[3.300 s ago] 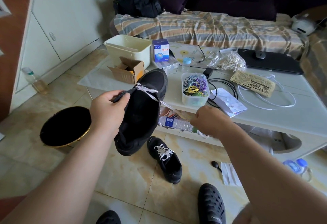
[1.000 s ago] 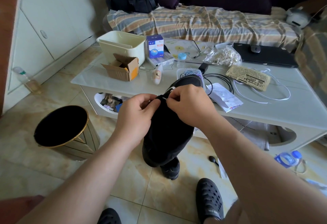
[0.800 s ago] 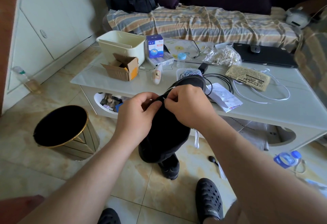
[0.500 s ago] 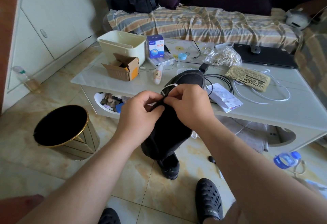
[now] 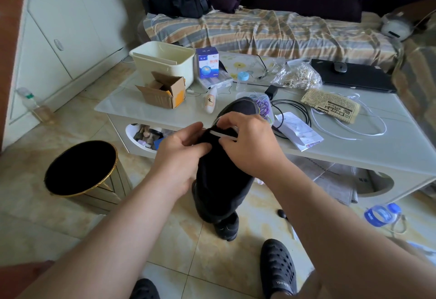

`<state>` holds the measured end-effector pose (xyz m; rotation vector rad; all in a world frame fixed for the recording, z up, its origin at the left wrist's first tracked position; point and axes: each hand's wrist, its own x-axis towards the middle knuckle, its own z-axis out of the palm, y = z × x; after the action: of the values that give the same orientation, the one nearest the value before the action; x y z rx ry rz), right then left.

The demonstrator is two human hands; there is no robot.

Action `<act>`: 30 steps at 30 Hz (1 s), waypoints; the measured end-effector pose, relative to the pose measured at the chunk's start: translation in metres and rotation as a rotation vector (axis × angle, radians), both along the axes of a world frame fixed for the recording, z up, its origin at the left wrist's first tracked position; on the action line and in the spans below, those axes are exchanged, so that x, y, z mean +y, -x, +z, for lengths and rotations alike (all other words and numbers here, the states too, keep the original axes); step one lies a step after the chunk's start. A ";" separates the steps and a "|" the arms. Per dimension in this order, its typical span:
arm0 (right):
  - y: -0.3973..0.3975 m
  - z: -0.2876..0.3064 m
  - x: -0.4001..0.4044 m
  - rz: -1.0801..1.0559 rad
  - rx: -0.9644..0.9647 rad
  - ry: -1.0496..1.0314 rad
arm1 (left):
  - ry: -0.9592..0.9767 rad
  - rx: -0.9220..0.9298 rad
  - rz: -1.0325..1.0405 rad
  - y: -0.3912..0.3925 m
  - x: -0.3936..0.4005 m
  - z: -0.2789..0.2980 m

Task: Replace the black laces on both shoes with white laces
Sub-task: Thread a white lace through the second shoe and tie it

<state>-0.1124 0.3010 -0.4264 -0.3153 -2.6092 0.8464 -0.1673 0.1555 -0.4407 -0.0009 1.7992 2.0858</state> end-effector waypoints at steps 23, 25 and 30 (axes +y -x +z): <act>-0.006 -0.015 0.047 -0.382 0.036 0.225 | -0.370 -0.214 0.228 0.061 -0.044 -0.002; -0.005 -0.014 0.046 -0.364 0.031 0.225 | 0.275 0.194 0.053 0.050 -0.043 -0.008; -0.004 -0.017 0.039 -0.312 0.019 0.147 | 0.799 0.557 -0.439 0.020 -0.023 -0.014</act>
<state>-0.1081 0.3401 -0.4433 -0.7289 -2.3976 0.9231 -0.1875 0.1324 -0.4544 0.7412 2.5435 1.0208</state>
